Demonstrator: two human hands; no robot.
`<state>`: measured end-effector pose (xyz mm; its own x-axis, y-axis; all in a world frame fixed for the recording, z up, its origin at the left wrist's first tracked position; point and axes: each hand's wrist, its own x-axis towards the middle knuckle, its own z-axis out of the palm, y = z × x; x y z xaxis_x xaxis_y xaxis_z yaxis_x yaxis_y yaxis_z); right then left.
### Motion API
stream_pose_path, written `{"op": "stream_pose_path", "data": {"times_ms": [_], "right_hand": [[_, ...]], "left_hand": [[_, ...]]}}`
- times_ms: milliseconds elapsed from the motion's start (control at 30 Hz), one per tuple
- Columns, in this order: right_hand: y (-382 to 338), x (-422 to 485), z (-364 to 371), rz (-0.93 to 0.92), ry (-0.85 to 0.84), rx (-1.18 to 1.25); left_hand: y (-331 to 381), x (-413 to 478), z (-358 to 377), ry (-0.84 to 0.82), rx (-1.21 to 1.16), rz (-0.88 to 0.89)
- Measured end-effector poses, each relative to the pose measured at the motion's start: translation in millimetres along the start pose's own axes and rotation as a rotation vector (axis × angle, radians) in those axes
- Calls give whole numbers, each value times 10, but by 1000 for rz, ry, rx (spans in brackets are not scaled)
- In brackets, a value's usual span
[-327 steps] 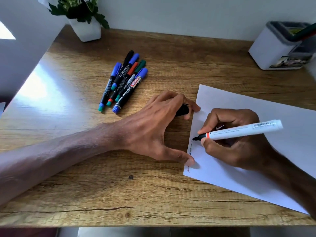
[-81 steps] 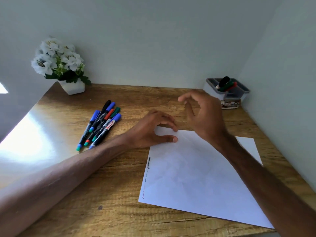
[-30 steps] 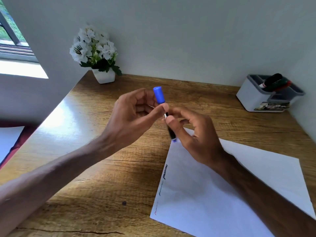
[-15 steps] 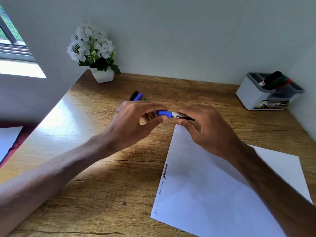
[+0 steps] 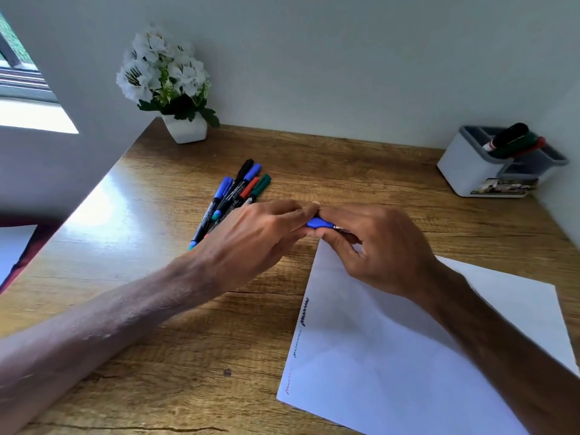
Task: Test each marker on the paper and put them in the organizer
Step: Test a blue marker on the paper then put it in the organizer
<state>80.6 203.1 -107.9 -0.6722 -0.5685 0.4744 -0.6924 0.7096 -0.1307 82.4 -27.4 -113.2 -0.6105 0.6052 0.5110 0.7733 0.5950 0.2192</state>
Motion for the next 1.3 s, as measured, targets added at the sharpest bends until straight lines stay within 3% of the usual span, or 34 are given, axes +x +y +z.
{"op": "stream_pose_path", "data": {"times_ms": [333,700,1000,1167,1300], "right_hand": [[-35,-24,21,62,-36,-38],[-54,-5,0,89,-17,-42],[-136,28,-7,200,-115,-11],[-96,19,-79,283,-99,118],[-28,21,-152,391,-42,593]], "left_hand": [[9,14,10,-23,71,89],[-3,21,-52,-17,61,67],[-12,14,-44,-45,77,40],[-94,7,-35,-39,91,-73],[-144,-3,7,10,76,-174]]}}
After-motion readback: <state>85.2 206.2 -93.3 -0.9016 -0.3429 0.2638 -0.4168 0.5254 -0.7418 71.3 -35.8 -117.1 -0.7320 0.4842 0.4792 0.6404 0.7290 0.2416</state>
